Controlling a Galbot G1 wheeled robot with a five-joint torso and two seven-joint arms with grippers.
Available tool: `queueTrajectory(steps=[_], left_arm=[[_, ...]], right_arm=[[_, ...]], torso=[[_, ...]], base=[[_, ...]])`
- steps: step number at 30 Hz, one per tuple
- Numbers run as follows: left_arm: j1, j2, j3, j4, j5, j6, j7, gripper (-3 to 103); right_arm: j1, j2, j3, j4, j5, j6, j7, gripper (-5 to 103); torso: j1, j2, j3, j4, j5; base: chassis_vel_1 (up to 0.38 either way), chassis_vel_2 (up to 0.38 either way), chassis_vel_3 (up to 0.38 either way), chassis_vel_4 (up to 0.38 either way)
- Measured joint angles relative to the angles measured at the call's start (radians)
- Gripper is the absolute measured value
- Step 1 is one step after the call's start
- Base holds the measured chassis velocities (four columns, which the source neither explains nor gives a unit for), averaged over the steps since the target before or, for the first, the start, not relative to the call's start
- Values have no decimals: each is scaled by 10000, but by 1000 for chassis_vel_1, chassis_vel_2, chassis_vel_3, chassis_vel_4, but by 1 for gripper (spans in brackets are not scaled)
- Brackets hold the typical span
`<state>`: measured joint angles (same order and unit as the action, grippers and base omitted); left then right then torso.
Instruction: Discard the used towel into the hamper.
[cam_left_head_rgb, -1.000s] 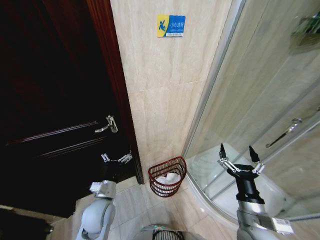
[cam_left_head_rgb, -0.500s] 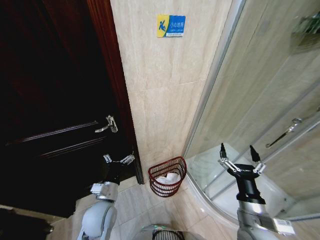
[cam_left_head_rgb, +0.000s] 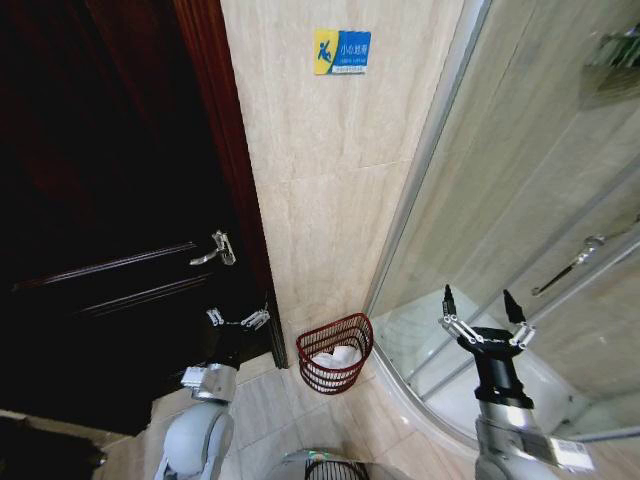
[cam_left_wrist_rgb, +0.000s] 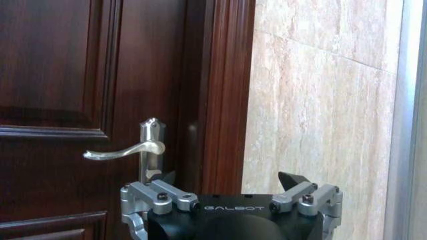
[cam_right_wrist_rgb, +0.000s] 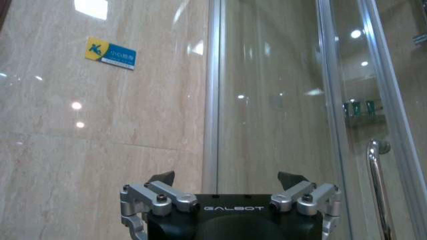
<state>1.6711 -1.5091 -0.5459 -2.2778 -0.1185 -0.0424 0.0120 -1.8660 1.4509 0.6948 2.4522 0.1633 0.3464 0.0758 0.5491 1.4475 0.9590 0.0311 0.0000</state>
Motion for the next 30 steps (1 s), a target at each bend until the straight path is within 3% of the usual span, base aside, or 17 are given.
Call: queueTrajectory(steps=[9,19,30], left_arm=[[-1,0,0,0,2,0,-2,100],[-2,0,-2,1,2,-2,-1,100],[-2,0,-2,9,3,-5,0,100]], right_arm=[[28,-212,373,424,221,28,263,100],[306,-565,1707,498,739,162,998,100],[629,-1690,4024,497,2479,-23,1062,100]], torso=[[0,0,0,0,-1],[0,0,0,0,1],[0,0,0,1,0]], base=[[0,0,0,0],[0,0,0,0],[0,0,0,0]])
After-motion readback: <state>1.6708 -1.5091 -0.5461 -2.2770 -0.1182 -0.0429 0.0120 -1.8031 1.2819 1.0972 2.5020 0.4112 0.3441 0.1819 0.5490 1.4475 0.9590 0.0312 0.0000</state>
